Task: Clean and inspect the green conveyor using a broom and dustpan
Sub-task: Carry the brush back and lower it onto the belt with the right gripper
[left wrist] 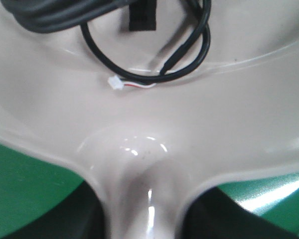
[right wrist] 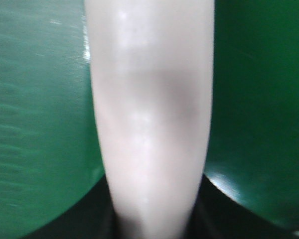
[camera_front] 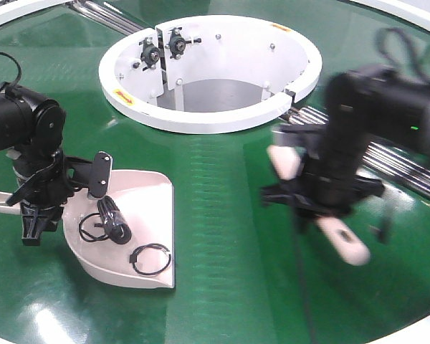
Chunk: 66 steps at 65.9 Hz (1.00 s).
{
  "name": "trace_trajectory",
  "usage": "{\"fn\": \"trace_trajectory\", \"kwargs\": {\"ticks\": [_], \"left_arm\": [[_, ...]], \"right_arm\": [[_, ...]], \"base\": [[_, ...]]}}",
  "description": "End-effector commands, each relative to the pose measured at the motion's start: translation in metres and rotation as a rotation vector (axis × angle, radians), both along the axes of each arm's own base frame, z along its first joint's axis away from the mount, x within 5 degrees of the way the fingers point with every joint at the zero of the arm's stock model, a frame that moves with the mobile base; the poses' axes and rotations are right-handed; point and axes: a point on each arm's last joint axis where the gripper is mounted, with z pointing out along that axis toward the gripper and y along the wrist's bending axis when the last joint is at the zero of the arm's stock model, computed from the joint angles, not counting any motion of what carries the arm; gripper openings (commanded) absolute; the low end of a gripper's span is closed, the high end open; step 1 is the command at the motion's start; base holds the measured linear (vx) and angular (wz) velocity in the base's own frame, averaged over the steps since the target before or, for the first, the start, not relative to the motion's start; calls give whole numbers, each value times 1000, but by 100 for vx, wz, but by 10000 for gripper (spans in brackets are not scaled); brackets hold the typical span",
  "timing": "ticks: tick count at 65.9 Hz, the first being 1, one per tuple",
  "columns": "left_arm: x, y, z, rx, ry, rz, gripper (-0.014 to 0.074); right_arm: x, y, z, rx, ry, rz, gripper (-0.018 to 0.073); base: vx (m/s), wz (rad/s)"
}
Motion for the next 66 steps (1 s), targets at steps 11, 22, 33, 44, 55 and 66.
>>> {"fn": "trace_trajectory", "kwargs": {"ticks": [11,22,33,44,55,66], "left_arm": [[0,-2,25,-26,-83,6,-6],[0,-2,25,-26,-83,6,-6],[0,-2,25,-26,-83,6,-6],[0,-2,25,-26,-84,6,-6],[0,-2,25,-26,-84,6,-6],[0,-2,25,-26,-84,6,-6]], "right_arm": [[-29,-45,6,19,-125,-13,-4],[-36,-50,-15,7,-112,15,-4],[-31,-48,-28,16,-129,13,-4],[-26,-47,-39,12,-110,13,-4],[-22,-46,-55,-2,-59,25,-4],[-20,-45,-60,-5,-52,33,-4]], "base": [[0,0],[0,0],[0,0],[0,0],[0,0],[0,0]]}}
